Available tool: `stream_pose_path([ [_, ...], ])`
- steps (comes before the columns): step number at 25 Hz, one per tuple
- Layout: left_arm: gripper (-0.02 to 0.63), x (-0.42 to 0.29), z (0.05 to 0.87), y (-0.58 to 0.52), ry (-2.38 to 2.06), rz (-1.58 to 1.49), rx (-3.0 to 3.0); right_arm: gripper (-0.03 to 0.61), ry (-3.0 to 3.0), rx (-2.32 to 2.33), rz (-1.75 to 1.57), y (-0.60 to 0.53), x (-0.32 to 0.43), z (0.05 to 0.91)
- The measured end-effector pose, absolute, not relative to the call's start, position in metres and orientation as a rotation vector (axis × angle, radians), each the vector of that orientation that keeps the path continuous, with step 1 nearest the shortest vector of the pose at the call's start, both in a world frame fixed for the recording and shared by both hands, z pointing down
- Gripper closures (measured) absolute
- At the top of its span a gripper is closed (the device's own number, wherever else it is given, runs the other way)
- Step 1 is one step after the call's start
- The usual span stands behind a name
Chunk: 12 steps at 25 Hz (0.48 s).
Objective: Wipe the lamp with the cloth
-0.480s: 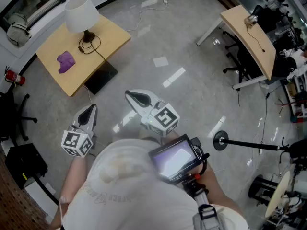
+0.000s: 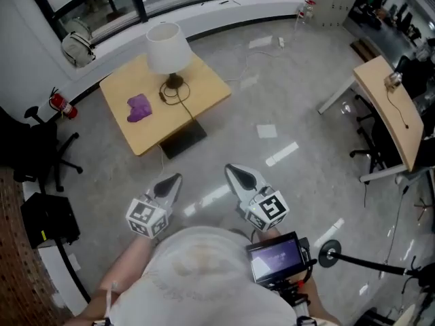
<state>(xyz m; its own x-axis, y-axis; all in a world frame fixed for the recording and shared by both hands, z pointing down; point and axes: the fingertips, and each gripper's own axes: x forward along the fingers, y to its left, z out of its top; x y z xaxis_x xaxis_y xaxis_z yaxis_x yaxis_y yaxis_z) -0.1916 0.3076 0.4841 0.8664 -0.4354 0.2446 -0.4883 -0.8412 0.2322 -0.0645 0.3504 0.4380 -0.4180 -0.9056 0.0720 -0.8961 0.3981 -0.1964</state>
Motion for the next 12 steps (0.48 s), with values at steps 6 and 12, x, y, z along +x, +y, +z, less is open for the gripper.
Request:
stream_pose_path([
  [6,0.612,-0.185,0.491,0.311,-0.739,0.286,2.738,0.565,2.606,-1.658,-0.351,0.348,-0.054,0.447],
  [12,0.612,-0.167,0.493,0.320,-0.785,0.307,2.728,0.565,2.664,-1.650,-0.373,0.353,-0.040,0.459],
])
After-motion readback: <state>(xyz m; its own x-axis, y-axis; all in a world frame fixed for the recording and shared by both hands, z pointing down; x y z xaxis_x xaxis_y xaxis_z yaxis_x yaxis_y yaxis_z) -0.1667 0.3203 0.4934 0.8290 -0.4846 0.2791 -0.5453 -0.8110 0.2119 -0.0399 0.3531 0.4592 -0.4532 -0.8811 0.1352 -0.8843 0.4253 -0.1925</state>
